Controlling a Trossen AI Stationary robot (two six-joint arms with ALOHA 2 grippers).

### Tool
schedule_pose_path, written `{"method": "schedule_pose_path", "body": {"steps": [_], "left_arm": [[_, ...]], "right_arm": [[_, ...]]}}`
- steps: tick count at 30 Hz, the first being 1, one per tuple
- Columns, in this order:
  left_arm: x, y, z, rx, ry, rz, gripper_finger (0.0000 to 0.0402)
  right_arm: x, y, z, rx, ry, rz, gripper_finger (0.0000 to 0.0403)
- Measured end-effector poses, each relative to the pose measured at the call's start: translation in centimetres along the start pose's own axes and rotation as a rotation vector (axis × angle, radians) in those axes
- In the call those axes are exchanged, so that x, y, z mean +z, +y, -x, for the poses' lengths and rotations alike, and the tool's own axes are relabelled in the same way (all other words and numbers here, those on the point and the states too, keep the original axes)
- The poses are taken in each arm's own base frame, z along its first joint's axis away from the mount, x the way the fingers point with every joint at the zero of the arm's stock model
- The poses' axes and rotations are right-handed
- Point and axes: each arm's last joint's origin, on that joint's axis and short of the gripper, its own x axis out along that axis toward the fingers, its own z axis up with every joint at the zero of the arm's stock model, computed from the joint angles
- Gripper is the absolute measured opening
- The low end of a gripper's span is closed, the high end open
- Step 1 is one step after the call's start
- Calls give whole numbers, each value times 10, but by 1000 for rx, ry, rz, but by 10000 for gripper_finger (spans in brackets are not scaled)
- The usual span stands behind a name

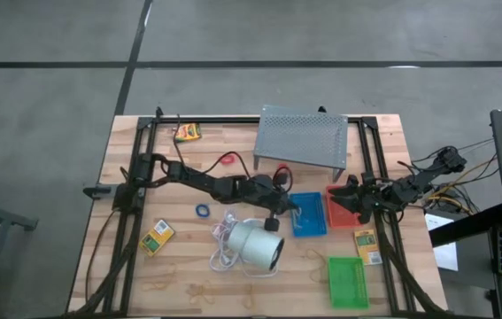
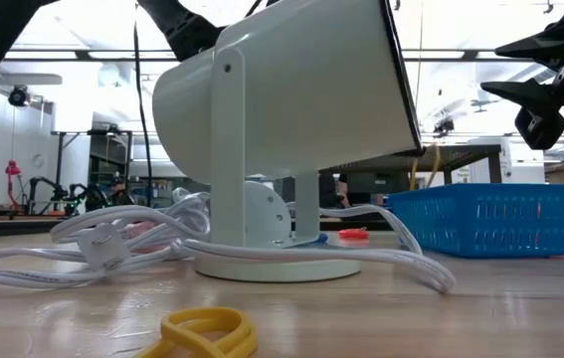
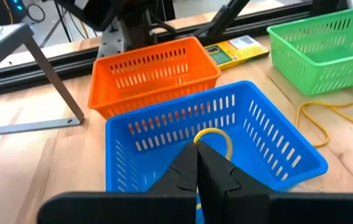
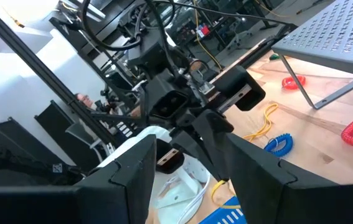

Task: Pick & Place Office Desk Supplies
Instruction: Put the yellow rubber band into the blue bin

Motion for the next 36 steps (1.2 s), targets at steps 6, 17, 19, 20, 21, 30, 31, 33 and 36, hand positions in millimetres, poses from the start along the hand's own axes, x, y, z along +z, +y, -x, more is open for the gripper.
{"method": "schedule_pose_path", "body": {"steps": [6,17,19,20,21,30,31,33,36], "left_arm": [[2,2,-1,-2,21,7,1],[22,10,-3,-12,99,9,1],[20,10,-3,-16,114,2,1],[18,10,-3,-17,121,0,1],[17,10,-3,-18,128,-1,1],[9,13,-2,-24,202,18,1],[9,14,-1,-22,208,25,1],[7,15,-1,-21,218,35,1],[7,16,-1,-21,221,36,1]], "right_arm": [[0,0,0,0,0,0,185],[0,0,0,0,0,0,185],[0,0,0,1,0,0,185],[0,0,0,0,0,0,185],[0,0,0,1,0,0,185],[0,0,0,1,0,0,185],[0,0,0,1,0,0,185],[0,0,0,1,0,0,185],[0,0,0,1,0,0,185]]}}
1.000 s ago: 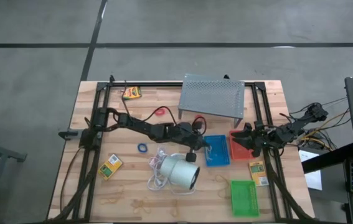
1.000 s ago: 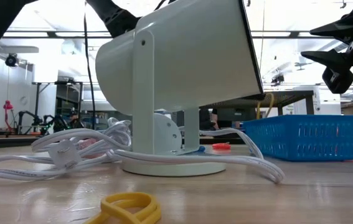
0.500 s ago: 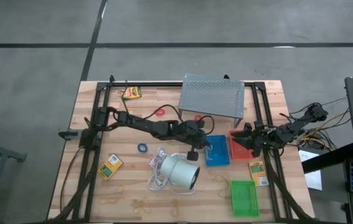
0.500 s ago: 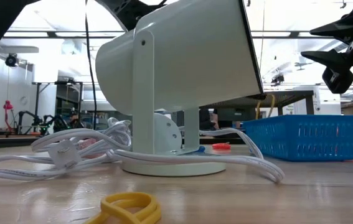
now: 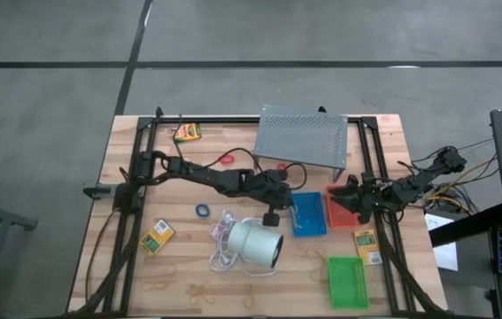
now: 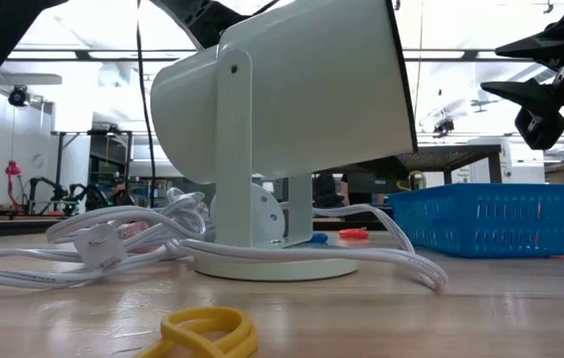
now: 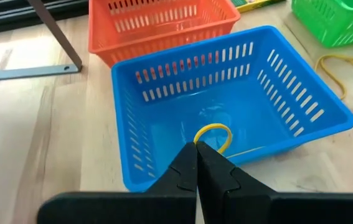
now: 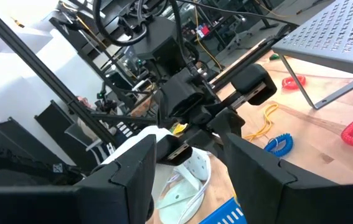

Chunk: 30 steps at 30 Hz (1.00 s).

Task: Pick & Place Office Desk Supplies
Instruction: Put the yellow rubber band into the blue bin

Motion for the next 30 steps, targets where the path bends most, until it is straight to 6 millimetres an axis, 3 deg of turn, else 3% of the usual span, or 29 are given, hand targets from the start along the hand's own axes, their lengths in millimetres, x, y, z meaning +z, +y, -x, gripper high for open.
{"method": "schedule_pose_path", "body": {"steps": [5,16,25,30], "left_arm": [[1,0,0,1,-7,-1,9],[3,-1,0,-29,-26,-3,101],[9,0,3,-20,-69,-10,116],[26,2,21,-7,-123,-30,116]], "right_arm": [[0,0,0,0,0,0,185],[0,0,0,0,0,0,185],[0,0,0,0,0,0,185],[0,0,0,-1,0,1,185]]}}
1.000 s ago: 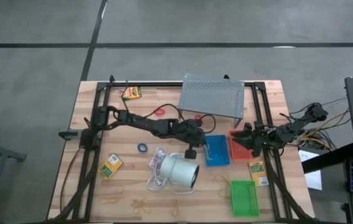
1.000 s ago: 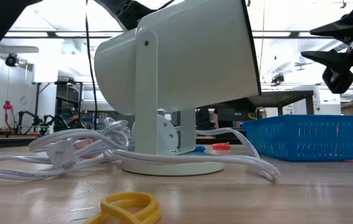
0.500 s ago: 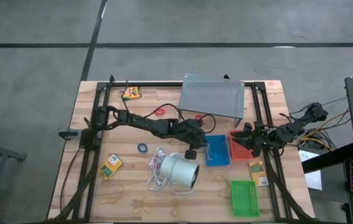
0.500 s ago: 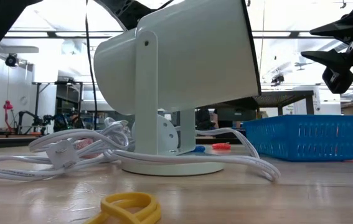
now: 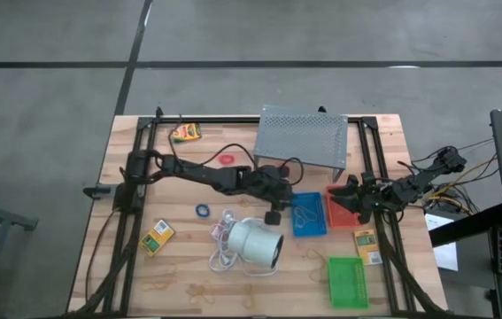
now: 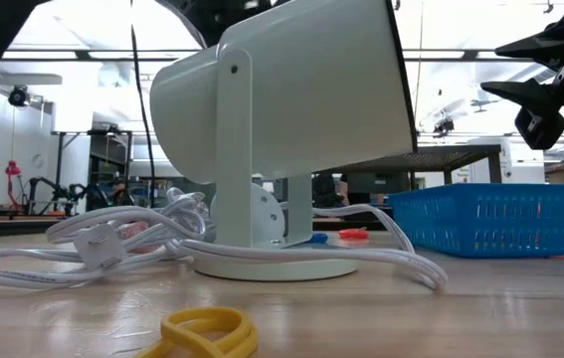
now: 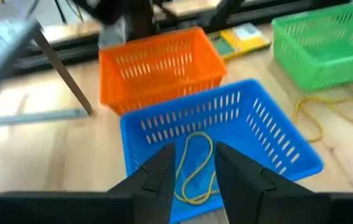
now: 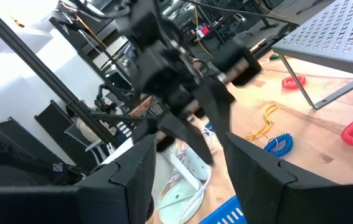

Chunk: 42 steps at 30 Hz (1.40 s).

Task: Pick & Place Office Desk Supplies
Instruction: Put the yellow rubber band into the blue bin

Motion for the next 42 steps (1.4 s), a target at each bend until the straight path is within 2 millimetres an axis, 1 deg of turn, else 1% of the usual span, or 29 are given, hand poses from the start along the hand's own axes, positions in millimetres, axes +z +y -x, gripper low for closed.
{"method": "schedule_pose_path", "body": {"steps": [3,8,13,17,20,25,32,37,42], "left_arm": [[13,0,16,1,-2,-4,116],[33,-5,51,31,56,-12,118],[44,-12,84,84,142,-4,122],[48,-14,110,138,184,78,123],[41,-19,126,192,214,126,123],[27,-32,155,263,210,171,123],[-1,-49,188,285,184,263,123],[-22,-57,198,307,190,343,123],[-30,-67,200,322,222,360,123]], "right_arm": [[0,0,0,0,0,0,185],[0,0,0,1,0,0,185],[0,0,0,0,0,0,185],[0,0,0,0,-1,0,185],[0,0,0,0,-1,0,185],[0,0,0,0,-1,0,185],[0,0,0,1,-1,-1,185],[0,0,0,1,-1,0,185],[0,0,0,1,-1,-1,185]]}}
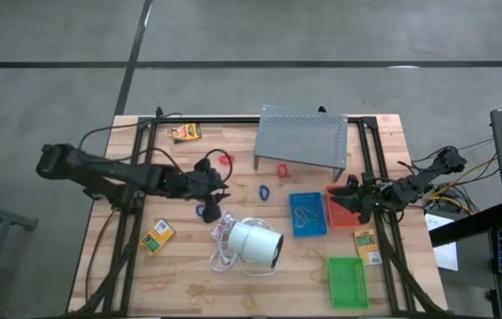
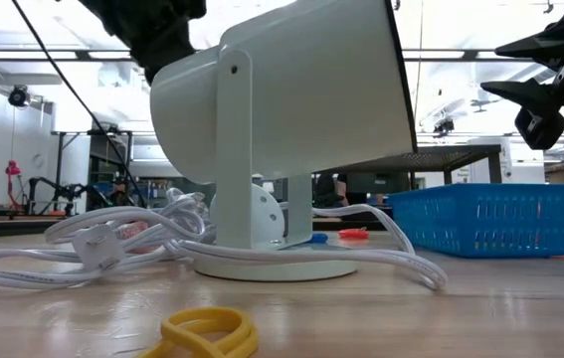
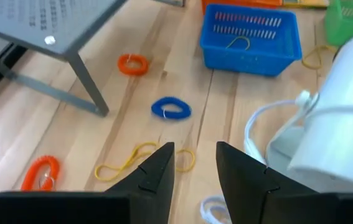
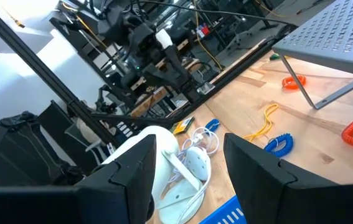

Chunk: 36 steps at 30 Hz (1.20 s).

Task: Pick & Place Office Desk Supplies
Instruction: Put the yellow rubber band into the blue bin

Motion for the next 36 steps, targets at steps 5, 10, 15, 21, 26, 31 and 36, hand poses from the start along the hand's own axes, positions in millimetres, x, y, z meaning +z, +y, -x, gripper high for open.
{"method": "schedule_pose_path", "body": {"steps": [5,10,15,21,26,31,36], "left_arm": [[-4,-6,4,25,25,47,123],[-15,-14,9,26,103,129,123],[-26,-19,14,49,186,224,123],[-48,-27,26,121,362,453,123],[-68,-46,41,131,504,591,123],[-84,-68,58,95,615,701,122],[-98,-87,74,80,663,798,122]], "right_arm": [[0,0,0,0,0,0,185],[0,0,0,0,0,0,185],[0,0,0,0,0,0,185],[0,0,0,0,0,0,185],[0,0,0,0,0,0,185],[0,0,0,0,0,0,185],[0,0,0,0,0,0,185]]}}
